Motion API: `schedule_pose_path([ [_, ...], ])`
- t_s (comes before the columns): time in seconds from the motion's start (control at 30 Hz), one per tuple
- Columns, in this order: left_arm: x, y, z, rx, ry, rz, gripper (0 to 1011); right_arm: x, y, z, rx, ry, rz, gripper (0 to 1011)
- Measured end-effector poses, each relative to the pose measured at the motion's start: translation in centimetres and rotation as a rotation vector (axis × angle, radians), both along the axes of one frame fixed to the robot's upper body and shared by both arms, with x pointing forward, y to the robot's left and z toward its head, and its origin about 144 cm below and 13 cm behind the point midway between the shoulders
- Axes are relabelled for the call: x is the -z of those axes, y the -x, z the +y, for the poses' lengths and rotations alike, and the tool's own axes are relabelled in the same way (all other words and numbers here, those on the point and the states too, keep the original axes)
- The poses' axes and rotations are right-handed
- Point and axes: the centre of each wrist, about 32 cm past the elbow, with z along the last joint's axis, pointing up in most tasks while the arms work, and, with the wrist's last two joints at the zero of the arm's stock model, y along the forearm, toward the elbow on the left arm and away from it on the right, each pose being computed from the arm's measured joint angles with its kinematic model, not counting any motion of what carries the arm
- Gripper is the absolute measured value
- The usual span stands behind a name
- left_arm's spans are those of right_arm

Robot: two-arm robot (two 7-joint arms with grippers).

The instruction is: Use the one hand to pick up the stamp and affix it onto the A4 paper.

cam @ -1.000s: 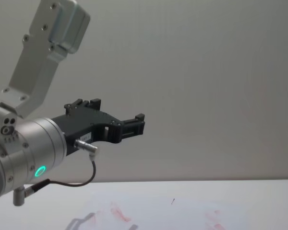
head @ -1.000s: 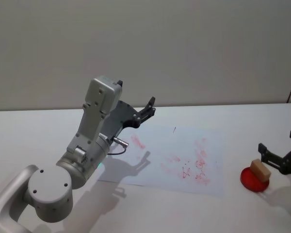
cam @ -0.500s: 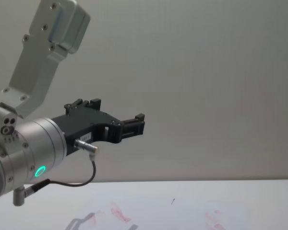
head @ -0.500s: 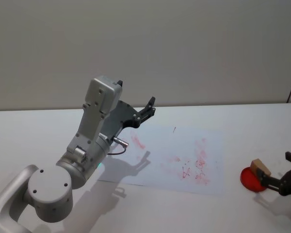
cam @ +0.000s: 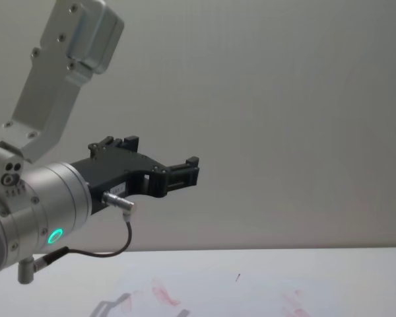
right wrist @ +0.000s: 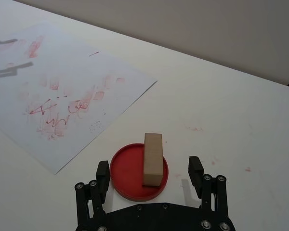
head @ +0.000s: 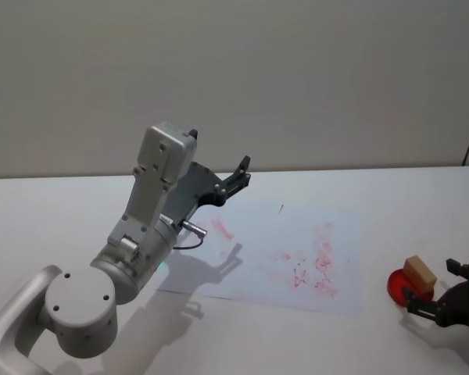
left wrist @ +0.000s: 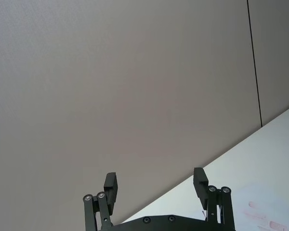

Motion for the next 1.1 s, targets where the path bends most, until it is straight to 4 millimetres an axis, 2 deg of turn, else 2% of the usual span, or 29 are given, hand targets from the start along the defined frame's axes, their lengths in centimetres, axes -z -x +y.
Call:
schedule_pose_path([
  [0.47, 0.0, 0.0, 0.0, 0.0, 0.0, 0.0, 1001, 0.7, -1.4, 1.2, 0.02, -0.004, 0.009, 994],
  [0.9, 0.0, 0.0, 0.0, 0.0, 0.0, 0.0, 1001, 0.9, -2.0, 1.6, 0.024, -0.005, 0.01, 664],
  [0.93, 0.0, 0.0, 0.0, 0.0, 0.0, 0.0, 1001, 0.9, -2.0, 1.7, 0.024, -0.006, 0.01, 601],
  [1.1, 0.0, 0.0, 0.0, 0.0, 0.0, 0.0, 1001, 1.0, -2.1, 1.7, 0.024, -0.006, 0.01, 461],
])
